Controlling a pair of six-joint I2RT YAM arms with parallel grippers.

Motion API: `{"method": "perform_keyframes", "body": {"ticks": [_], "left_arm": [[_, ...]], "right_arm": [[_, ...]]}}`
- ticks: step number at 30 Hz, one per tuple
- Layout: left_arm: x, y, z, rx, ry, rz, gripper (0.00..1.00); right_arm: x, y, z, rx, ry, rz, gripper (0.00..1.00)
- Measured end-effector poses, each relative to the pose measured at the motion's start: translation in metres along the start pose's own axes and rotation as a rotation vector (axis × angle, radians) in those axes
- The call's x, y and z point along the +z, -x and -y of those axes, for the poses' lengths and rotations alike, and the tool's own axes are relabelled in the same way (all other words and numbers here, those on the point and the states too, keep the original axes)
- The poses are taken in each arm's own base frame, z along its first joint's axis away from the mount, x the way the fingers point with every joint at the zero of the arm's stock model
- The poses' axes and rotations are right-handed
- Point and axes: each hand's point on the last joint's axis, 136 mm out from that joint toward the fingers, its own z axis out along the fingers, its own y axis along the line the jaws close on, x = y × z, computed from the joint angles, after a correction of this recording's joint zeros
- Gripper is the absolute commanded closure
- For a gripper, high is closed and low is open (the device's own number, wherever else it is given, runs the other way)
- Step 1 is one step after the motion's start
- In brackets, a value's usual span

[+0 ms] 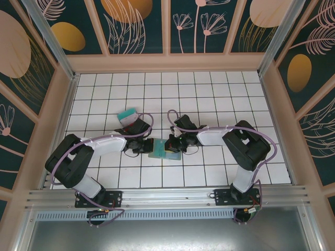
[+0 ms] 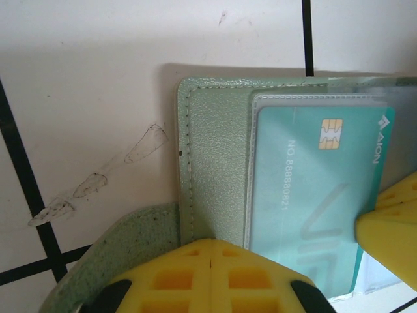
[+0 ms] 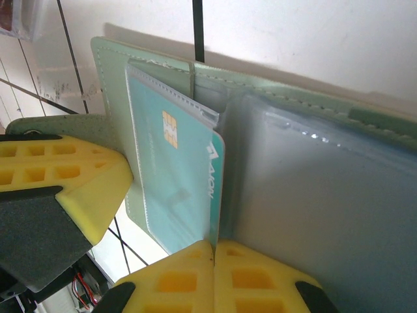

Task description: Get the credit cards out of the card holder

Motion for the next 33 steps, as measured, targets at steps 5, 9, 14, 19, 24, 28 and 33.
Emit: {"method": "perform_keyframes", "body": {"ticks": [5, 9, 14, 19, 24, 28, 33], "left_arm": [[-0.001, 0.000, 0.004, -0.009, -0.013, -0.006, 0.93], [-0.002, 0.001, 0.014, -0.016, -0.066, -0.016, 0.93], [-0.002, 0.001, 0.017, -0.019, -0.079, -0.020, 0.94], [0.004, -0.002, 0.011, -0.024, -0.057, -0.031, 0.96], [0.004, -0.001, 0.011, -0.025, -0.053, -0.030, 0.97], [0.004, -0.001, 0.011, -0.025, -0.053, -0.030, 0.98], [0.004, -0.001, 0.010, -0.025, -0.051, -0.030, 1.00]], "right_arm": [[0.000, 0.000, 0.000, 0.000, 0.000, 0.000, 1.00], [0.000, 0.000, 0.000, 0.000, 0.000, 0.000, 1.00], [0.000, 0.000, 0.000, 0.000, 0.000, 0.000, 1.00], [0.000, 0.000, 0.000, 0.000, 0.000, 0.000, 1.00], [0.000, 0.000, -0.001, -0.001, 0.002, 0.001, 0.94], [0.000, 0.000, 0.001, 0.001, 0.009, 0.004, 0.90], [0.000, 0.000, 0.002, -0.002, 0.024, 0.009, 1.00]]}}
